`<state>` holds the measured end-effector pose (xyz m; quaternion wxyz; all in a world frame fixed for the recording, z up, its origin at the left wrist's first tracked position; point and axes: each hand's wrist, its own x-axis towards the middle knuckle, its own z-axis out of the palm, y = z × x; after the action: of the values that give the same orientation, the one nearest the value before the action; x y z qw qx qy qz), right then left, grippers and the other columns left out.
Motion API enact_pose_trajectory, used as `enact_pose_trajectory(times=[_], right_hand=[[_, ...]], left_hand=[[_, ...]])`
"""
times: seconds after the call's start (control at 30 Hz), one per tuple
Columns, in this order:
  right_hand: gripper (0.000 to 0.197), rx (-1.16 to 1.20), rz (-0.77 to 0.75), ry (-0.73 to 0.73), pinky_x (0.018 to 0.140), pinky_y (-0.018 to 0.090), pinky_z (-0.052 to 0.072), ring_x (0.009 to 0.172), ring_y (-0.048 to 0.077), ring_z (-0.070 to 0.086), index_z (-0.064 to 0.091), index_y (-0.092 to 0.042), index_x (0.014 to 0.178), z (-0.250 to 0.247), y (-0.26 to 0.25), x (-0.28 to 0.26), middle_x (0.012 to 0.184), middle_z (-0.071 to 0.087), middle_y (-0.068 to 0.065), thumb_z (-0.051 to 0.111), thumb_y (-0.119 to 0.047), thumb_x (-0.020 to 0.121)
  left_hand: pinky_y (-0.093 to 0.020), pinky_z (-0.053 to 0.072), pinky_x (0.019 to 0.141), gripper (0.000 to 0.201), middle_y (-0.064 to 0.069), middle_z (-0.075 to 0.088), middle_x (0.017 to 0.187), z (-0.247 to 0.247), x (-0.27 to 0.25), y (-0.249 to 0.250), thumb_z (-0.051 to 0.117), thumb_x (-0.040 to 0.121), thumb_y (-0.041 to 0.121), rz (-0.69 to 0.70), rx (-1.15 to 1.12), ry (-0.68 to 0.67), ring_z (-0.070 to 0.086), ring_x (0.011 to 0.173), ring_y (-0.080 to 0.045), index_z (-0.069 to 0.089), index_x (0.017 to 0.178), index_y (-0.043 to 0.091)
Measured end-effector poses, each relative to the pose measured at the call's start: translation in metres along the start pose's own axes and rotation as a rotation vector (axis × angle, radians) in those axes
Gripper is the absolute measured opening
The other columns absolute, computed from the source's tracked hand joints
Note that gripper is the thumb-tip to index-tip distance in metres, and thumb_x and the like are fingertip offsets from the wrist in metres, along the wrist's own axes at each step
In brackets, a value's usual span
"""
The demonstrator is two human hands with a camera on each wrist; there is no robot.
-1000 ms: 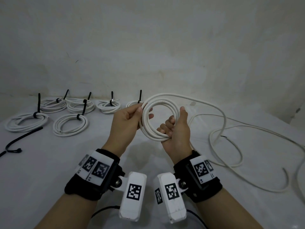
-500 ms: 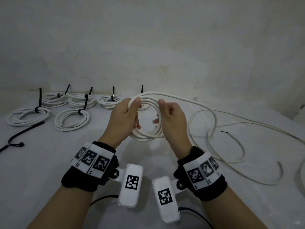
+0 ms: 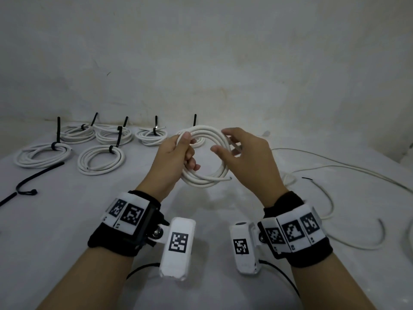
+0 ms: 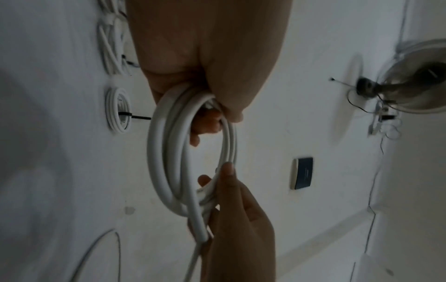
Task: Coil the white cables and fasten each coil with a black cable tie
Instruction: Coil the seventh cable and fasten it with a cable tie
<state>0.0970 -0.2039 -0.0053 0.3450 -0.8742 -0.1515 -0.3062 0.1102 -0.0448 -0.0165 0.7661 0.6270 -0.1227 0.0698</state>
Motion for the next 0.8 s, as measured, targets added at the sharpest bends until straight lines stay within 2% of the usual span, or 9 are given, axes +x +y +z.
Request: enact_pose_trajectory(times=[0.1,0.2,0.3,0.37,0.53,0.6,0.67,0.73,0.8], right_hand=[[0.030,0.141,0.064,0.005,0.071,0.028,0.054,0.073,0.010,0.064,0.064,-0.018,0.108,0.0037,-0.0027,-0.0008,0.085,0.066,-0.007,0.072,-0.032,0.083],[0.023,0.400,0.181,0.034,0.066,0.026,0.056,0.072,0.013,0.070,0.060,-0.016,0.101,0.0058,-0.0044,-0.0005,0.085,0.067,0.000,0.073,-0.021,0.083],[0.024,0.615,0.272,0.013,0.076,0.037,0.058,0.080,0.017,0.070,0.061,-0.015,0.101,0.0051,-0.0040,0.0011,0.089,0.069,0.005,0.074,-0.016,0.081],[0.022,0.690,0.295,0.003,0.081,0.042,0.056,0.081,0.013,0.066,0.062,-0.018,0.100,0.0036,-0.0049,0.0016,0.088,0.069,0.001,0.074,-0.016,0.081],[0.023,0.657,0.228,0.027,0.080,0.031,0.055,0.080,0.005,0.063,0.067,-0.020,0.107,0.0028,-0.0071,0.0003,0.088,0.069,-0.007,0.071,-0.017,0.084],[0.026,0.622,0.205,0.073,0.081,0.036,0.057,0.086,0.013,0.065,0.069,-0.020,0.109,0.0045,-0.0048,0.0002,0.098,0.070,0.002,0.071,-0.016,0.084],[0.024,0.624,0.181,0.100,0.077,0.041,0.059,0.084,0.020,0.066,0.070,-0.021,0.108,0.0055,-0.0040,0.0004,0.100,0.069,0.009,0.070,-0.012,0.085],[0.021,0.678,0.156,0.071,0.072,0.035,0.060,0.075,0.015,0.068,0.069,-0.027,0.101,0.0044,-0.0067,-0.0002,0.088,0.073,-0.003,0.064,-0.011,0.090],[0.015,0.756,0.189,0.004,0.063,0.026,0.056,0.066,0.014,0.067,0.068,-0.025,0.099,0.0025,-0.0113,-0.0012,0.074,0.070,-0.006,0.056,-0.017,0.095]], left_hand=[[-0.023,0.051,0.055,0.029,0.005,0.039,0.055,0.0011,-0.0009,0.0013,0.037,0.102,0.026,-0.002,-0.035,0.017,0.042,0.044,-0.007,0.055,0.087,0.011],[-0.024,0.051,0.056,0.027,0.002,0.037,0.060,0.0046,-0.0035,0.0023,0.037,0.102,0.026,0.038,-0.012,0.030,0.043,0.044,-0.007,0.054,0.087,0.012],[-0.025,0.051,0.057,0.026,0.008,0.038,0.055,0.0054,-0.0050,0.0035,0.038,0.102,0.027,0.071,0.021,0.026,0.042,0.044,-0.006,0.054,0.089,0.012],[-0.025,0.050,0.058,0.026,0.011,0.038,0.052,0.0049,-0.0051,0.0048,0.037,0.102,0.029,0.081,0.029,0.017,0.041,0.044,-0.006,0.054,0.090,0.013],[-0.023,0.049,0.055,0.027,0.009,0.037,0.051,0.0067,-0.0053,0.0048,0.037,0.102,0.028,0.105,0.064,0.004,0.039,0.042,-0.006,0.055,0.094,0.009],[-0.023,0.049,0.055,0.027,0.008,0.037,0.052,0.0074,-0.0049,0.0040,0.037,0.102,0.027,0.109,0.063,0.024,0.038,0.042,-0.006,0.055,0.095,0.008],[-0.024,0.049,0.055,0.026,0.009,0.038,0.051,0.0075,-0.0048,0.0037,0.037,0.102,0.026,0.135,0.059,0.054,0.039,0.042,-0.005,0.055,0.096,0.008],[-0.026,0.049,0.056,0.028,0.011,0.038,0.049,0.0080,-0.0050,0.0040,0.037,0.102,0.025,0.163,0.036,0.080,0.038,0.042,-0.006,0.055,0.102,0.004],[-0.026,0.049,0.056,0.029,0.011,0.038,0.048,0.0096,-0.0048,0.0039,0.036,0.102,0.025,0.171,-0.006,0.100,0.037,0.042,-0.006,0.054,0.105,0.002]])
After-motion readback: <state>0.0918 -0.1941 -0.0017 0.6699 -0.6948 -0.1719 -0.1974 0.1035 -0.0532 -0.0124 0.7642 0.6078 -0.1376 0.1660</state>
